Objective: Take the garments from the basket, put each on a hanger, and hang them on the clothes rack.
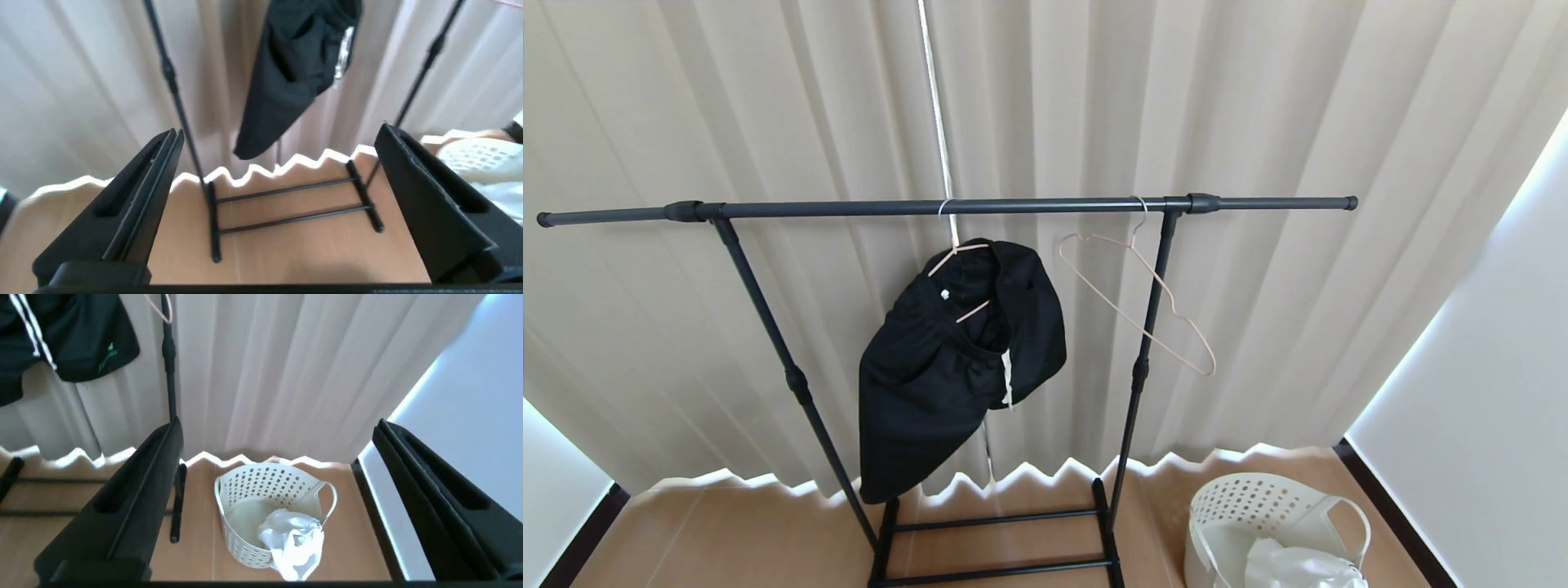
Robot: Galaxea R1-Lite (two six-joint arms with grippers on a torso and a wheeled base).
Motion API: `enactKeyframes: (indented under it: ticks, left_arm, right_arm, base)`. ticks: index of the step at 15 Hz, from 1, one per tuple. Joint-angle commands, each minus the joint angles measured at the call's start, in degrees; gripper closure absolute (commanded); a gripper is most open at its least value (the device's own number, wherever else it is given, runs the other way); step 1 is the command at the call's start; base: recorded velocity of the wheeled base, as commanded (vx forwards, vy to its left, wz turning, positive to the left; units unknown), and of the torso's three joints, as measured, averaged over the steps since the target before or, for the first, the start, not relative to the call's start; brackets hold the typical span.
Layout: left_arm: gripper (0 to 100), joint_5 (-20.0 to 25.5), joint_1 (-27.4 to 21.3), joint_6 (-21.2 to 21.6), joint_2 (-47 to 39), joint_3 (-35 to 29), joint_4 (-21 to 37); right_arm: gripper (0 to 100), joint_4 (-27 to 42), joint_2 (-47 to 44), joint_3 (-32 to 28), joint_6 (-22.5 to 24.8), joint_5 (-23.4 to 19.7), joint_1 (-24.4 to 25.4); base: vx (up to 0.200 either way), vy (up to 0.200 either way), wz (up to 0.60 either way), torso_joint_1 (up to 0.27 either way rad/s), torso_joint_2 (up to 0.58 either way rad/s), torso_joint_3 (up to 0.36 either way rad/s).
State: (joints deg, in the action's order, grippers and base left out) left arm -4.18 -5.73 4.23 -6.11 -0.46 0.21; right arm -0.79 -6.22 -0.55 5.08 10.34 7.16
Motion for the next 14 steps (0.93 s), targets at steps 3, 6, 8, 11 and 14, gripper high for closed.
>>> enactKeyframes:
  ticks: [3,6,8,11,14]
  left_arm:
    - [0,0.23,8.63,0.43,1.36,-0.06,-0.12]
    - [0,7.17,5.2,-3.26,5.84,0.38,-0.3]
    - [0,7.43,5.38,-3.35,6.11,0.38,-0.21]
    - [0,7.17,5.38,-3.53,6.11,0.38,-0.3]
    - [0,7.17,5.38,-3.35,6.11,0.38,-0.3]
  right_arm:
    - [0,0.35,1.38,0.55,-4.82,-5.77,-1.71]
    - [0,0.27,1.47,0.55,-5.0,-6.21,-1.79]
    - [0,0.27,1.47,0.55,-5.0,-6.21,-1.97]
    - [0,0.27,2.97,0.55,-5.08,-7.0,-4.87]
    - [0,0.27,6.22,0.55,-5.26,-7.44,-6.98]
  base:
    - [0.0,0.0,0.0,0.0,0.0,0.0]
    - [0.0,0.0,0.0,0.0,0.0,0.0]
    - [0.0,0.0,0.0,0.0,0.0,0.0]
    - [0.0,0.0,0.0,0.0,0.0,0.0]
    - [0.0,0.0,0.0,0.0,0.0,0.0]
